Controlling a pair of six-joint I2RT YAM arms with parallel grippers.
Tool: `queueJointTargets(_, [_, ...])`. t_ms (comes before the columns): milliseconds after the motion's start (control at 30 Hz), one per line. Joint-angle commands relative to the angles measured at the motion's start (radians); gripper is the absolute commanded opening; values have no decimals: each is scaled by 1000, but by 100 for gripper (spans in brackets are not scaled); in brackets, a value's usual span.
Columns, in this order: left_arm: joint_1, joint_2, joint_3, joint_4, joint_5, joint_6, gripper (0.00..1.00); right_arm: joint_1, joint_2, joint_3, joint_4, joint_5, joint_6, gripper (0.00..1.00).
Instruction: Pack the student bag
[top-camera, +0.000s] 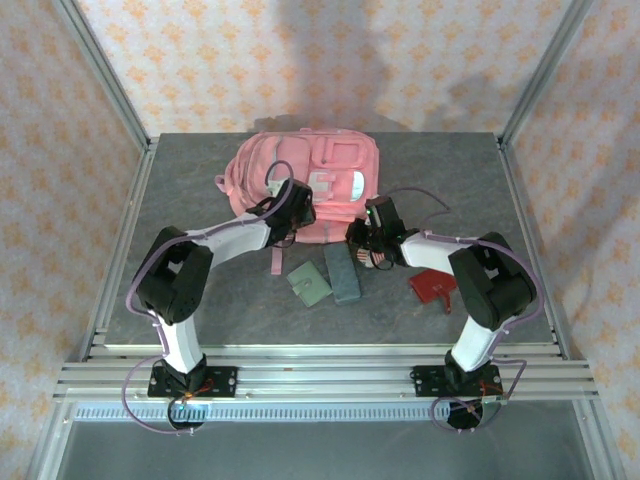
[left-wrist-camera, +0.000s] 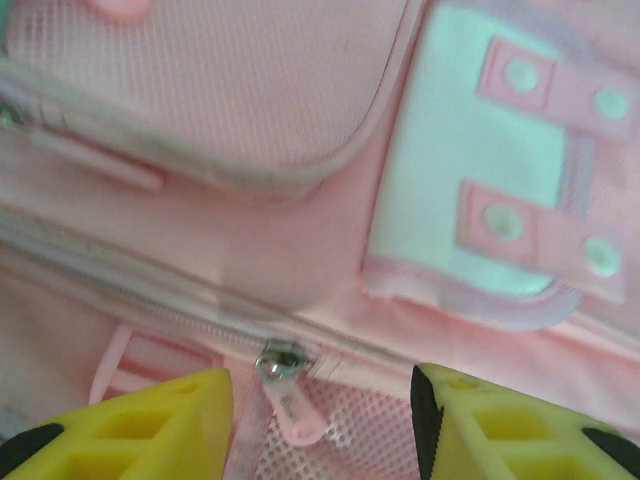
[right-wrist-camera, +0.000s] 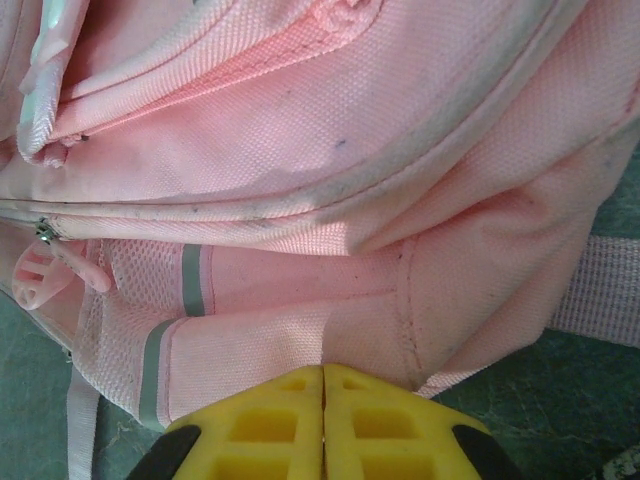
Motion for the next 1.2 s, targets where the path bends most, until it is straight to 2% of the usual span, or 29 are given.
queueJointTargets(0, [3, 15, 18, 14, 24, 18, 51, 12, -15, -9, -5, -3, 4, 8])
queueJointTargets(333, [-15, 53, -43, 91, 86, -17, 53, 12, -4, 3, -13, -1, 1, 8])
queueJointTargets(433, [-14, 68, -47, 127, 80, -11, 52, 13, -3, 6, -14, -3, 2, 8])
queueJointTargets(500, [-10, 83, -32, 121, 71, -8, 46, 12, -4, 6, -16, -1, 2, 8])
queueJointTargets(600, [-1, 131, -1, 104, 64, -1, 45, 12, -6, 7, -17, -1, 1, 8])
queueJointTargets(800, [15, 162, 10, 108, 54, 0, 28, 12, -6, 9, -20, -2, 0, 8])
queueJointTargets(867, [18, 161, 7, 104, 54, 1, 14, 12, -5, 8, -20, -4, -2, 8])
queueJointTargets(900, [19, 158, 3, 104, 54, 1, 11, 12, -4, 8, -20, -4, -3, 8])
queueJointTargets(1000, [22, 135, -15, 101, 52, -2, 10, 12, -3, 6, -19, -4, -4, 8])
queueJointTargets(1067, [24, 111, -33, 100, 56, -2, 7, 12, -4, 4, -19, -4, -4, 8])
queueJointTargets(1133, [24, 80, -56, 101, 59, 1, 0, 12, -7, 0, -19, -1, -3, 8])
queueJointTargets(1167, [25, 53, -65, 101, 60, 5, 0, 12, -8, -1, -19, 0, -4, 8])
